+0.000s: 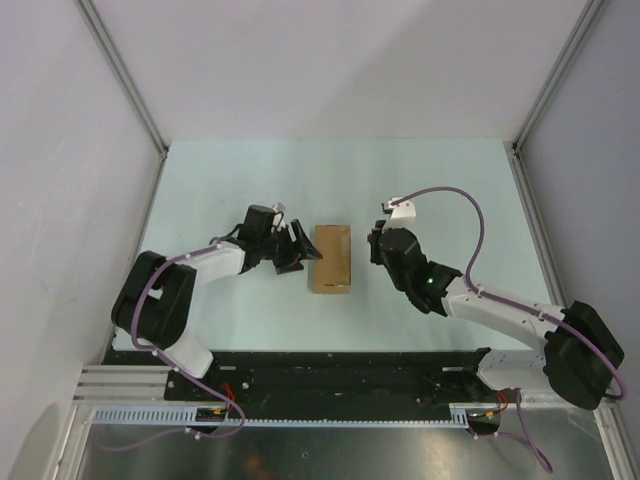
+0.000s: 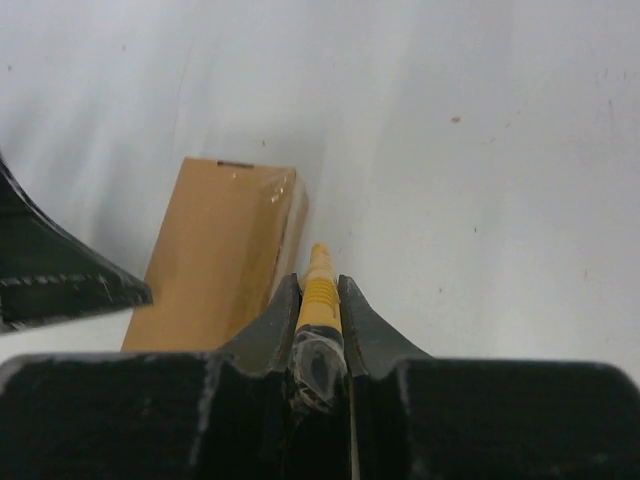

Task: Unpack the express box

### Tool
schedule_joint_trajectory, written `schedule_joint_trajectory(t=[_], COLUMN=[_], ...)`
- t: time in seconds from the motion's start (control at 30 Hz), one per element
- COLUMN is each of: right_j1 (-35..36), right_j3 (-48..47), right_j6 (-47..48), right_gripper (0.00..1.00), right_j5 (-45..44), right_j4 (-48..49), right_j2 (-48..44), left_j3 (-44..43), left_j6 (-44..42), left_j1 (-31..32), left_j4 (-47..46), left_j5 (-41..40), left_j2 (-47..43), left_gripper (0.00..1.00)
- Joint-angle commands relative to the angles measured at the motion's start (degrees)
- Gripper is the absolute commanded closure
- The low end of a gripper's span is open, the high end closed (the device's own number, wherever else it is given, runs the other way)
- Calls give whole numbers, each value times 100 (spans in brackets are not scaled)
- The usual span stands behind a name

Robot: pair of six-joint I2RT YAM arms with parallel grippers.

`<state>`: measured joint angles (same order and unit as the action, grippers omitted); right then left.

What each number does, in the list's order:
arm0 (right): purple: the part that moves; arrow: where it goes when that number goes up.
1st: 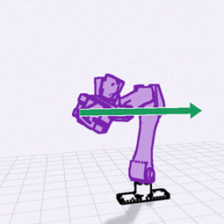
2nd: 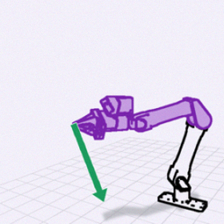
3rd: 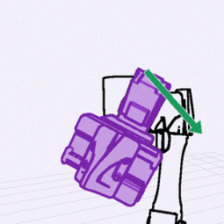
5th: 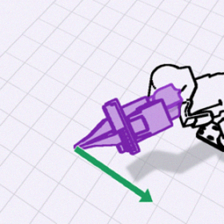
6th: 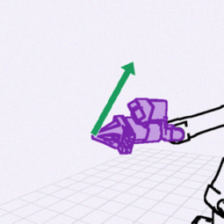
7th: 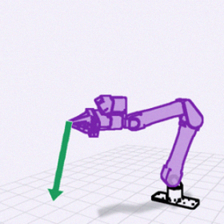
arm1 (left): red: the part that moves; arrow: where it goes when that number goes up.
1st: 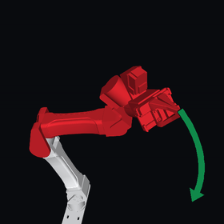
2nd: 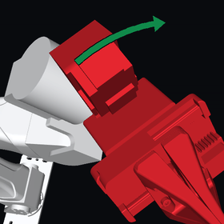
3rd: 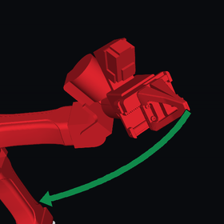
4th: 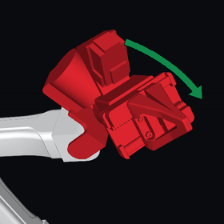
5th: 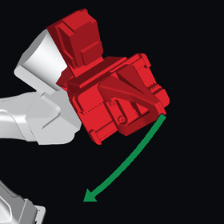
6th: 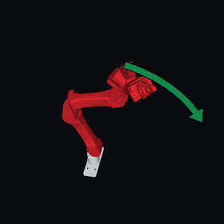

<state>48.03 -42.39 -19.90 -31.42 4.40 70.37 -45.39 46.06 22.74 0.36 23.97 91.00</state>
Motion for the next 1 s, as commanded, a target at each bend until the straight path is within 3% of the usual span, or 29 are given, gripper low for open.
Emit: schedule_joint_trajectory(t=[0.0,0.3,0.6,0.97], right_j1=[40,40,-101,-92], right_j3=[-94,-120,-269,-331], right_j6=[170,-58,56,-93], right_gripper=[100,100,100,100], right_j5=[-594,-242,100,233], right_j4=[1219,1624,1616,1537], right_j2=[161,820,1084,1427], left_j3=[-269,-330,-190,-137], left_j6=[139,860,1194,1256], left_j1=[46,90,169,134], left_j4=[192,201,201,201], left_j5=[-86,732,495,521], left_j2=[295,796,849,911], left_gripper=[28,48,56,57])
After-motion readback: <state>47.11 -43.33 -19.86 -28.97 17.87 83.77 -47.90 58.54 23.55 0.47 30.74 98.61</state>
